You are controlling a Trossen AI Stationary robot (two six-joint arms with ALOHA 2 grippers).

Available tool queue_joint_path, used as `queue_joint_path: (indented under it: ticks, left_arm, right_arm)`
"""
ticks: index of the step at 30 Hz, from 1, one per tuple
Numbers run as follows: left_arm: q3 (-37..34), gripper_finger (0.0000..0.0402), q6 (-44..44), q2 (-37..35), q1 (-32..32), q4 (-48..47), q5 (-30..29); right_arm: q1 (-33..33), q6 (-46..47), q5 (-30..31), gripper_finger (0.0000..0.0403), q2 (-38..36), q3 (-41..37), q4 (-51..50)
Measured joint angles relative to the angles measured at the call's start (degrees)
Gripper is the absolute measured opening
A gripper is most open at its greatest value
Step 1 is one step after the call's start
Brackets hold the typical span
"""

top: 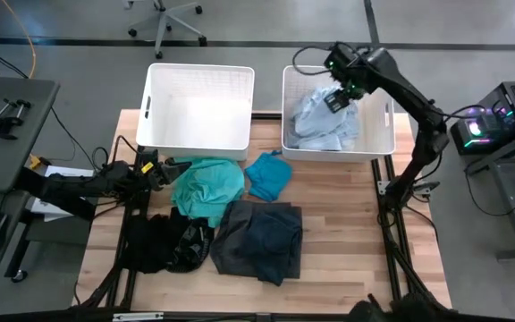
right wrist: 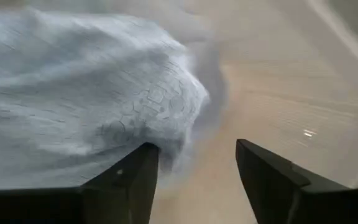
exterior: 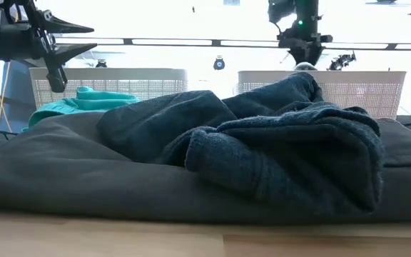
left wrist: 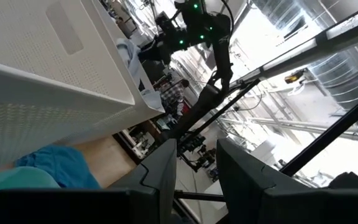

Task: Sort clothes
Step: Put the patterned white shirt into the right white bin, then put the navy blue sweatpants into the left white bin

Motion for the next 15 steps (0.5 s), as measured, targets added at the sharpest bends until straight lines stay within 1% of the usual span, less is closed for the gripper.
queue_joint_path:
  ticks: [1,3,7,9,11,15]
  left_arm:
    - [0.0,0.0101,0.0,0.0,0.0,-0.1,0.0]
    - [0.0,0.0097,0.1,0.0,0.0,-0.2,0.0]
    - [0.0,0.0085,1.4,0.1,0.0,-1.0,0.0]
    - [0.0,0.0077,1.5,0.1,0.0,-1.0,0.1]
    - [0.0,0.0069,2.3,0.2,0.0,-1.1,0.3]
    - [0.1,0.0052,4.8,0.2,0.0,-1.3,1.6]
  right_arm:
    - [-0.3,0.4,0.7,0.0205,0.1,0.9,-0.3]
    - [0.0,2.1,0.3,0.0207,-0.8,3.5,0.2]
    - [5.0,4.7,-2.1,0.0208,-4.8,9.9,0.2]
    - [10.2,4.9,-0.8,0.0208,-6.9,11.4,0.9]
    - [17.1,3.6,0.6,0.0208,-9.0,11.5,1.7]
    - [32.5,3.0,0.7,0.0209,-11.1,7.8,1.8]
